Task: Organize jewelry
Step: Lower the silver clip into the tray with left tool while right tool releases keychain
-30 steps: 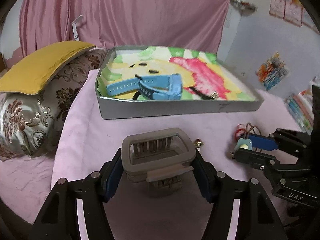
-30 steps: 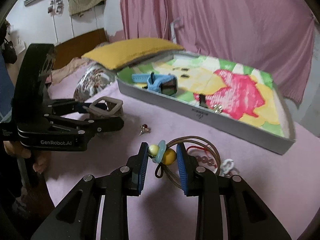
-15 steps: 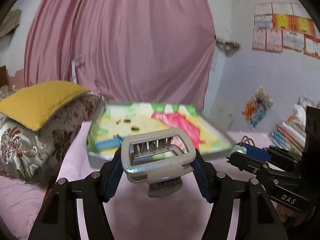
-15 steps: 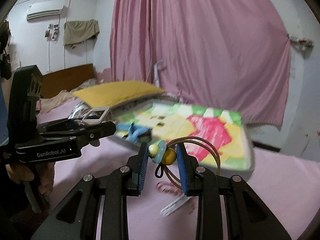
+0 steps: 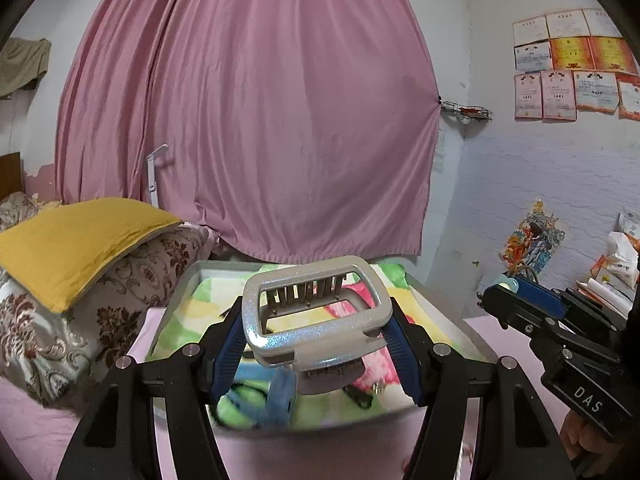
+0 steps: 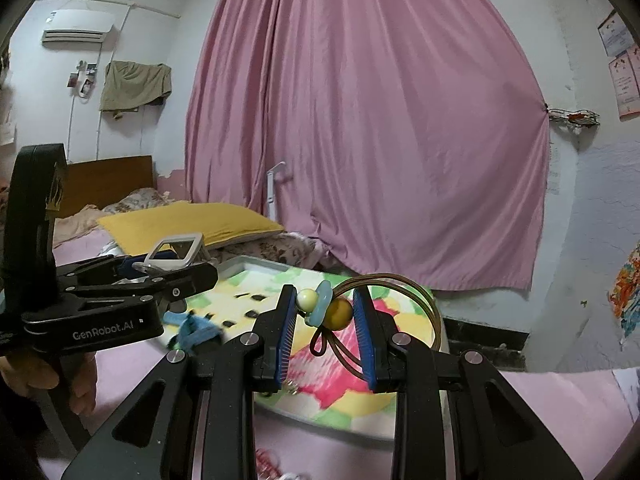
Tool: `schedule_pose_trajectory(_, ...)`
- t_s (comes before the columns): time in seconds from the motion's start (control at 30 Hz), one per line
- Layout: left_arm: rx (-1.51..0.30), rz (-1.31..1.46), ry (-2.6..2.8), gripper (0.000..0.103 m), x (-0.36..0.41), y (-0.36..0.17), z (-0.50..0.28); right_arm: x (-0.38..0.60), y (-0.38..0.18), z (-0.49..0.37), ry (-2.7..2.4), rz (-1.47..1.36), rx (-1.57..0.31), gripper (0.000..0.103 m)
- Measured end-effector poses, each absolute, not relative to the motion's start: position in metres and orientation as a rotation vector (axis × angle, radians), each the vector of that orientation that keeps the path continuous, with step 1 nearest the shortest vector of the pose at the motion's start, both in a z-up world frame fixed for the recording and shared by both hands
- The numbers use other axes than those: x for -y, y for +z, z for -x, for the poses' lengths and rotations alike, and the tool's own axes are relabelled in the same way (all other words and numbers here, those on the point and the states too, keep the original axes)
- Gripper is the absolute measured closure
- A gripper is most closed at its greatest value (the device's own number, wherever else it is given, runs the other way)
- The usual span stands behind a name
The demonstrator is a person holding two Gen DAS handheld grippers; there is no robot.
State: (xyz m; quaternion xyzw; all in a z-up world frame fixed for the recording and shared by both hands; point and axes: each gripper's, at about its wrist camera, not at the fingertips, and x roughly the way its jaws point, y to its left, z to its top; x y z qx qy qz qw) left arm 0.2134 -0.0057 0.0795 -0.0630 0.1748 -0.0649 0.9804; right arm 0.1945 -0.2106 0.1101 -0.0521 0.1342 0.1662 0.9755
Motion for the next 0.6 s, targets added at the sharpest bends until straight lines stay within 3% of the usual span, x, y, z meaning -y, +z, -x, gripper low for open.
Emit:
schedule_pose_trajectory(0.23,-0.401,0.128,-0.117,0.041,0.01,0.081,-0.253,0.206,0.104,-0.232,0.327,0.105,-0.34,0.078)
schedule_pose_trajectory(0.6,-0.69,0.088,-0.056,0.041,0.007,0.051,-0.305,0.201,0.068,-0.274,0.352,0.089,-0.571,0.078)
